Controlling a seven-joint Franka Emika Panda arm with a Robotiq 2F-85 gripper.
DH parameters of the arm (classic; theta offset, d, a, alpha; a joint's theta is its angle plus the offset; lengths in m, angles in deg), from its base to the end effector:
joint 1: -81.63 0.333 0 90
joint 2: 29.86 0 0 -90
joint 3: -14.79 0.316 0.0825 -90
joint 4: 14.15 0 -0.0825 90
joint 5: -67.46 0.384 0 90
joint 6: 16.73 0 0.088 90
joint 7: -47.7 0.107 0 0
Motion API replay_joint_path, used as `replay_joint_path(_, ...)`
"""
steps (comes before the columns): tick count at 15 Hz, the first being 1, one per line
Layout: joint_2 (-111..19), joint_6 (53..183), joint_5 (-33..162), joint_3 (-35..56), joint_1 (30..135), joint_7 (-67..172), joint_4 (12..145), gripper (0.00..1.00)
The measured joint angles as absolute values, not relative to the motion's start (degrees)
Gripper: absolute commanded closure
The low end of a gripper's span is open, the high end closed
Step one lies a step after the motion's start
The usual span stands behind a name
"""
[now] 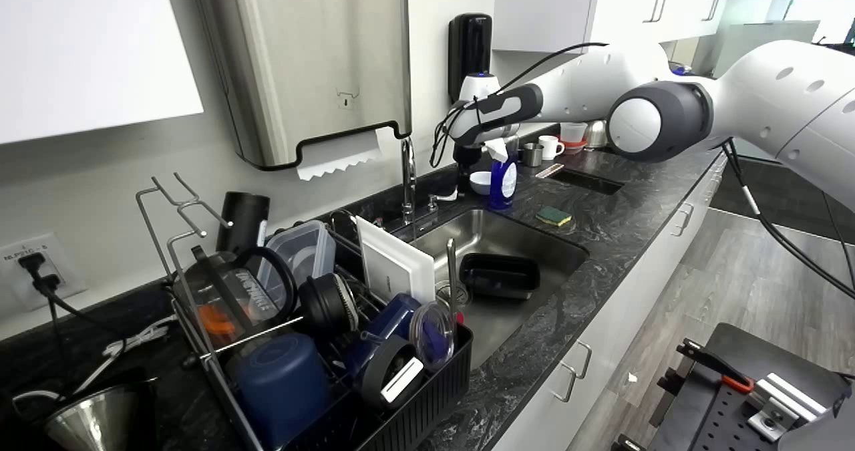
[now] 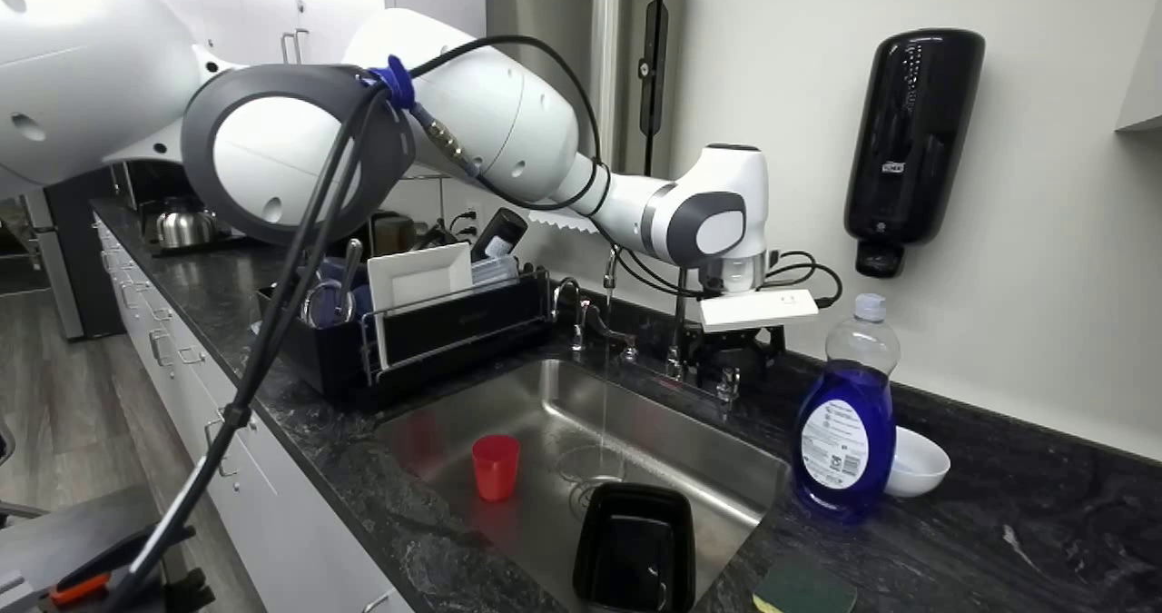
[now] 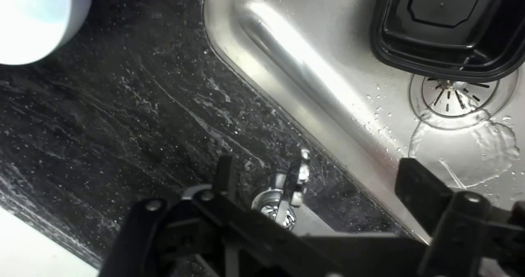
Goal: Open the tap and close it
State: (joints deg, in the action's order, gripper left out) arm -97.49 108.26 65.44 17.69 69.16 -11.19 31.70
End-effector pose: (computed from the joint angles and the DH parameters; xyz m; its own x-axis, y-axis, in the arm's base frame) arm 0.8012 -0.1566 0.2128 0.6543 0.7473 0.1159 0.7294 -0.6641 0.1641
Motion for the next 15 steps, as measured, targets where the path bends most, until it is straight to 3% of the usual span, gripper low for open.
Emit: replay_joint_path(15, -93.02, 103.8, 65.39, 17.02, 70.45, -8.87, 36.88, 0.0)
